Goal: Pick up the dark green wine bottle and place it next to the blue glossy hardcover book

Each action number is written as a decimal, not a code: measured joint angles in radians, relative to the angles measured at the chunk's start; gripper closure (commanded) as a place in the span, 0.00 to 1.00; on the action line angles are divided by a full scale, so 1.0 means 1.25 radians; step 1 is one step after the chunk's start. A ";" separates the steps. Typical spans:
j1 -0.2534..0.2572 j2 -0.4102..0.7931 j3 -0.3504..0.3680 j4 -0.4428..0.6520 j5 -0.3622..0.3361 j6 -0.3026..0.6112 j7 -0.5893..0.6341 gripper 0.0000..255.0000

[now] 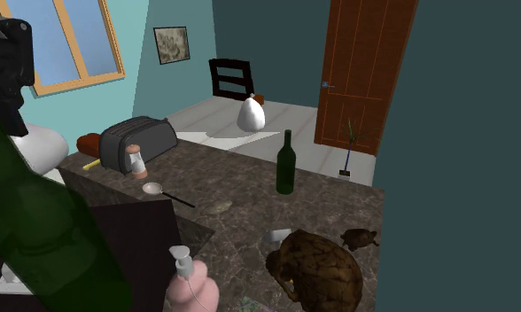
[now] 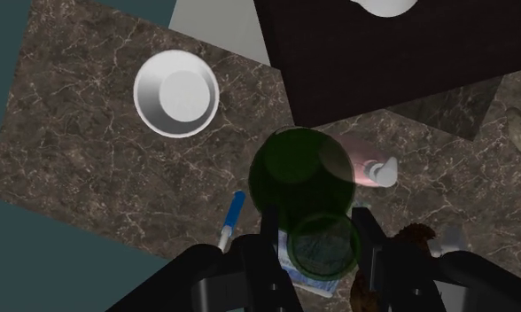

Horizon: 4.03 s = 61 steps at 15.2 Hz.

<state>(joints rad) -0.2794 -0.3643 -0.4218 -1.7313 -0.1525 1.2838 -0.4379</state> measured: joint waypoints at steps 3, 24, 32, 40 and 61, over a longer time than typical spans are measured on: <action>-0.003 -0.017 -0.001 -0.049 -0.006 0.033 0.003 1.00; -0.018 -0.074 -0.013 -0.323 -0.031 0.252 0.024 1.00; -0.021 -0.072 -0.025 -0.408 -0.037 0.340 0.028 1.00; -0.024 -0.062 -0.040 -0.483 -0.045 0.425 0.028 1.00; -0.020 0.039 -0.090 -0.635 -0.042 0.674 0.012 1.00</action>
<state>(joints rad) -0.3040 -0.3155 -0.5342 -2.5252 -0.2055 2.1263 -0.4226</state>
